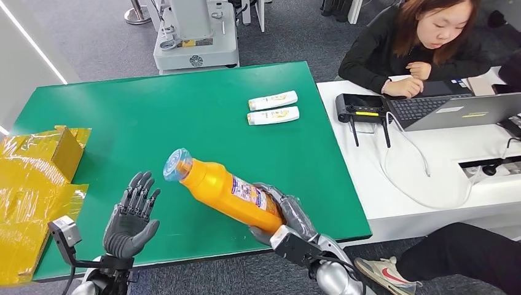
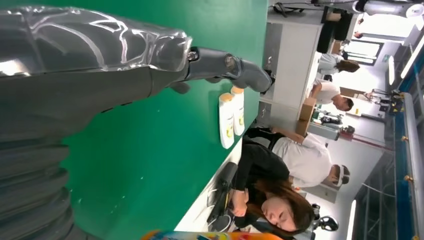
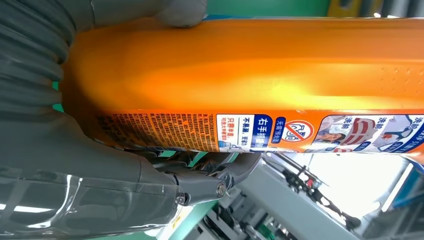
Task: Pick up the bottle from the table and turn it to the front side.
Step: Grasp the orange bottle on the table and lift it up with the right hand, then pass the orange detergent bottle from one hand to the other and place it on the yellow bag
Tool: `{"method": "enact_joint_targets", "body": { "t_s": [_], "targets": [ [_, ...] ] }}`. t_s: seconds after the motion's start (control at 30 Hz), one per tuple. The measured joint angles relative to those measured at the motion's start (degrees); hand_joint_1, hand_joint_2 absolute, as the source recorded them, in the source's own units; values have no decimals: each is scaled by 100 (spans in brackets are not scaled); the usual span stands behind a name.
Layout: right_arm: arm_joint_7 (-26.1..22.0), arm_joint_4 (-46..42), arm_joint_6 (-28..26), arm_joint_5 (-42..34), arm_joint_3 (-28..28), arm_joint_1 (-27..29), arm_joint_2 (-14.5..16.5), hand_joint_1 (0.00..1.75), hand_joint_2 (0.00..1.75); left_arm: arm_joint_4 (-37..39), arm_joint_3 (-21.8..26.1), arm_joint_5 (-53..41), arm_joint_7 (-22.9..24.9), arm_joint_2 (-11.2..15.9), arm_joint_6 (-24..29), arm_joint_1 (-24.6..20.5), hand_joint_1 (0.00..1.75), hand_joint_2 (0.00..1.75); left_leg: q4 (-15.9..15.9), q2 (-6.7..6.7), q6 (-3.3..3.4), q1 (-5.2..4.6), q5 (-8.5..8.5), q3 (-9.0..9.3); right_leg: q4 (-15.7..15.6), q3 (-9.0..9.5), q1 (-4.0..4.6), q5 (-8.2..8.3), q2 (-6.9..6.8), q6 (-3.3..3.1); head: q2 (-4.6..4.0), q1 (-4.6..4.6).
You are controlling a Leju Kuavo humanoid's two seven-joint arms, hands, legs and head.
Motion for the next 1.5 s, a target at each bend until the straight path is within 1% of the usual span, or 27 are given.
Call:
{"method": "enact_joint_targets", "body": {
  "t_s": [0.17,0.33,0.43,0.53,0.7,0.77,0.9,1.0,1.17,1.23,1.33,1.5],
  "targets": [
    [-124,-28,-85,-6,-172,-158,123,175,175,314,-2,-44,157,168,-251,-245,0,175,0,0,0,0,0,0,0,-1,0,0,0,0,0,1],
    [-149,-15,-40,-137,-293,-194,201,175,175,538,-30,-327,-45,296,-168,-570,0,175,1,-1,0,0,0,-2,0,-3,0,0,-1,0,0,1],
    [-151,164,99,-277,-315,-305,307,175,175,744,-92,-93,-50,310,-175,-902,0,175,1,0,-1,0,1,-2,0,-3,0,3,1,-2,0,0],
    [-216,549,139,-403,-316,-529,421,175,175,916,-200,472,150,273,-259,-1200,0,175,1,1,-2,0,5,-2,1,-3,0,5,1,-3,0,1],
    [-325,1115,37,-423,-316,-881,562,175,175,1065,-429,959,413,161,-297,-1624,0,175,5,-2,1,0,9,-5,1,-6,-1,9,-2,0,0,1],
    [-345,1259,-13,-389,-313,-992,609,175,175,1131,-542,1229,618,102,-347,-1841,0,175,7,-3,1,0,9,-8,2,-8,-1,10,-2,2,0,1],
    [-279,1430,-109,-195,-290,-1175,681,175,175,1309,-859,2064,1191,-3,-574,-2279,0,175,9,-1,1,0,9,-11,2,-10,-1,11,0,3,0,1],
    [-184,1511,-127,-96,-282,-1248,696,175,175,1407,-1093,2296,1370,-63,-617,-2448,0,175,11,0,1,-1,9,-12,2,-11,-2,11,1,3,0,1],
    [-139,1664,-121,-85,-281,-1350,696,175,175,1523,-1385,2164,1360,-152,-502,-2629,0,175,12,-1,2,-1,8,-15,2,-14,-2,11,1,4,0,1],
    [-128,1754,-120,-53,-281,-1412,697,175,175,1584,-1498,2007,1284,-198,-425,-2705,0,175,12,-1,1,0,9,-16,2,-14,-2,11,1,4,0,1],
    [-118,1894,-110,-10,-283,-1508,697,175,175,1694,-1660,1628,1044,-258,-255,-2829,0,175,13,0,2,0,9,-15,2,-15,-2,12,1,5,0,1],
    [-48,2065,-93,-4,-286,-1665,718,175,175,1880,-1900,715,468,-392,276,-3032,0,175,15,0,2,0,9,-17,2,-15,-2,14,2,7,0,1]
  ]
}}
